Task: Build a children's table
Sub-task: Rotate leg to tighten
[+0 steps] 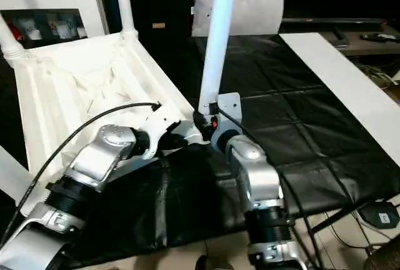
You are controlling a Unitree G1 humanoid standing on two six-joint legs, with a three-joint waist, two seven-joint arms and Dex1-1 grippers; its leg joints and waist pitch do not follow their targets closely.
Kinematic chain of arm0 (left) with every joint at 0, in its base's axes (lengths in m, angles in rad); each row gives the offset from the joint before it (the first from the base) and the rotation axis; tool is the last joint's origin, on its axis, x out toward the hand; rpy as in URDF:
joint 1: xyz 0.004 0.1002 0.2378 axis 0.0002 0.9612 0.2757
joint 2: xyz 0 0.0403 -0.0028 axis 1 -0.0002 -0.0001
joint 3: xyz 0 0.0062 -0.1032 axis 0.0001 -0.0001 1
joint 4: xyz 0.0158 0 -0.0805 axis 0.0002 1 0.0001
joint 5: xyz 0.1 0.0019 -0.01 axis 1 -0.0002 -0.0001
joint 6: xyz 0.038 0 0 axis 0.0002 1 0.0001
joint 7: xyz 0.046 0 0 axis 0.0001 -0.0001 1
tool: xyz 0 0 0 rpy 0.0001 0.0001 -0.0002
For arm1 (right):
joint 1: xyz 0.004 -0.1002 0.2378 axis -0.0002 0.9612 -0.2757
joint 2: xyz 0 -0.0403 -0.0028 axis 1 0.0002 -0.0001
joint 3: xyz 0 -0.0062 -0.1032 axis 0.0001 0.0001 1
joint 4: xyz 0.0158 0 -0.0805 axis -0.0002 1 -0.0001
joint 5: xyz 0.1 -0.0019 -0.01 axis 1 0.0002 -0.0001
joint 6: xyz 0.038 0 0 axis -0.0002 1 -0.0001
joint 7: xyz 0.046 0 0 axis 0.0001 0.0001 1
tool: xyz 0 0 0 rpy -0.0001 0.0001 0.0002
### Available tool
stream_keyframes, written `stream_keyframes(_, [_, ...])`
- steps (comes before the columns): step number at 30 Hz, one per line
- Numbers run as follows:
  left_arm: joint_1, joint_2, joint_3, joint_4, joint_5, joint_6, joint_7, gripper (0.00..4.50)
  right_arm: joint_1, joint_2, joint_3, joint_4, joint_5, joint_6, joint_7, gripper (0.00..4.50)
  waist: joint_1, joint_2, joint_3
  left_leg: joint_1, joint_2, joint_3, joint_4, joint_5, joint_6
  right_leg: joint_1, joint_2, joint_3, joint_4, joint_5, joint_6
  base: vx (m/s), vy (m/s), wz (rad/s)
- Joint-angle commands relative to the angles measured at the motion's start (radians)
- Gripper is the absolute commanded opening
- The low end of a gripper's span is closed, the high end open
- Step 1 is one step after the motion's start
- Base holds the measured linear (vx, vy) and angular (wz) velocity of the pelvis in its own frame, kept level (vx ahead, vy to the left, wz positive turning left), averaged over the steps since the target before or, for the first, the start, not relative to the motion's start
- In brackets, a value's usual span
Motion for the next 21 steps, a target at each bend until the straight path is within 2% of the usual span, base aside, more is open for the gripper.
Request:
stream_keyframes(1, [-0.012,-0.053,-0.032,-0.053,-0.05,-0.039,-0.033,0.0,0.0,0.036,0.04,-0.009,0.041,-0.02,0.048,3.15,0.007,0.003,-0.073,-0.004,0.017,-0.001,-0.067,-0.165,0.06,0.059,-0.051,0.05,-0.07,-0.343,-0.139,0.0,0.0,0.0])
stream_keyframes(4, [0.003,-0.031,-0.038,-0.071,-0.052,-0.04,-0.055,0.0,0.017,0.017,0.045,-0.033,0.052,-0.036,0.075,3.24,0.01,0.004,-0.074,-0.006,0.019,0.0,-0.066,-0.134,0.07,0.063,-0.051,0.053,-0.063,-0.293,-0.16,0.0,0.0,0.0])
stream_keyframes(6, [0.008,-0.022,-0.04,-0.076,-0.053,-0.041,-0.063,0.0,0.023,0.01,0.042,-0.041,0.059,-0.039,0.086,3.54,0.013,0.006,-0.074,-0.006,0.02,0.0,-0.066,-0.124,0.071,0.064,-0.051,0.054,-0.06,-0.272,-0.17,0.0,0.0,0.0])
stream_keyframes(9, [0.042,0.036,-0.049,-0.094,-0.078,-0.106,-0.154,0.0,0.057,-0.075,0.064,-0.096,0.094,-0.041,0.223,3.78,0.014,0.005,-0.073,-0.007,0.021,0.001,-0.066,-0.124,0.081,0.068,-0.049,0.054,-0.059,-0.252,-0.178,0.0,0.0,0.0])
stream_keyframes(12, [0.05,0.067,-0.058,-0.091,-0.082,-0.142,-0.2,0.0,0.063,-0.112,0.063,-0.115,0.113,-0.03,0.281,3.99,0.018,0.005,-0.072,-0.004,0.022,0.003,-0.066,-0.137,0.085,0.065,-0.051,0.056,-0.06,-0.276,-0.18,0.0,0.0,0.0])
stream_keyframes(13, [0.059,0.101,-0.069,-0.086,-0.089,-0.182,-0.261,0.0,0.066,-0.165,0.07,-0.13,0.136,-0.023,0.369,4.08,0.024,0.004,-0.07,-0.002,0.022,0.002,-0.067,-0.145,0.08,0.066,-0.05,0.055,-0.065,-0.306,-0.171,0.0,0.0,0.0])
stream_keyframes(15, [0.061,0.123,-0.076,-0.082,-0.089,-0.196,-0.292,0.0,0.065,-0.203,0.074,-0.135,0.144,-0.012,0.417,4.24,0.03,0.005,-0.068,0.003,0.024,0.003,-0.068,-0.162,0.08,0.062,-0.051,0.056,-0.068,-0.333,-0.16,0.0,0.0,0.0])
stream_keyframes(16, [0.062,0.134,-0.08,-0.08,-0.09,-0.213,-0.311,0.0,0.064,-0.221,0.075,-0.135,0.149,-0.012,0.444,4.32,0.032,0.006,-0.062,0.008,0.025,0.004,-0.069,-0.187,0.073,0.055,-0.051,0.057,-0.073,-0.372,-0.154,0.0,0.0,0.0])
stream_keyframes(17, [0.064,0.158,-0.09,-0.078,-0.096,-0.247,-0.359,0.0,0.061,-0.266,0.082,-0.136,0.166,-0.016,0.515,4.41,0.036,0.006,-0.064,0.011,0.025,0.003,-0.07,-0.205,0.068,0.056,-0.053,0.056,-0.075,-0.401,-0.147,0.0,0.0,0.0])
stream_keyframes(18, [0.064,0.161,-0.091,-0.077,-0.097,-0.251,-0.365,0.0,0.061,-0.271,0.083,-0.136,0.169,-0.016,0.524,4.47,0.038,0.007,-0.064,0.011,0.027,0.002,-0.07,-0.209,0.065,0.057,-0.054,0.056,-0.075,-0.407,-0.144,0.0,0.0,0.0])
stream_keyframes(19, [0.065,0.192,-0.105,-0.073,-0.098,-0.291,-0.421,0.0,0.06,-0.323,0.095,-0.136,0.185,-0.032,0.607,4.47,0.043,0.008,-0.062,0.011,0.029,0.001,-0.072,-0.214,0.06,0.055,-0.053,0.056,-0.075,-0.409,-0.141,0.0,0.0,0.0])
stream_keyframes(21, [0.06,0.226,-0.125,-0.062,-0.091,-0.332,-0.474,0.0,0.055,-0.373,0.106,-0.126,0.192,-0.047,0.686,4.47,0.046,0.006,-0.063,0.012,0.028,0.002,-0.072,-0.223,0.055,0.054,-0.053,0.057,-0.075,-0.41,-0.14,0.0,0.0,0.0])
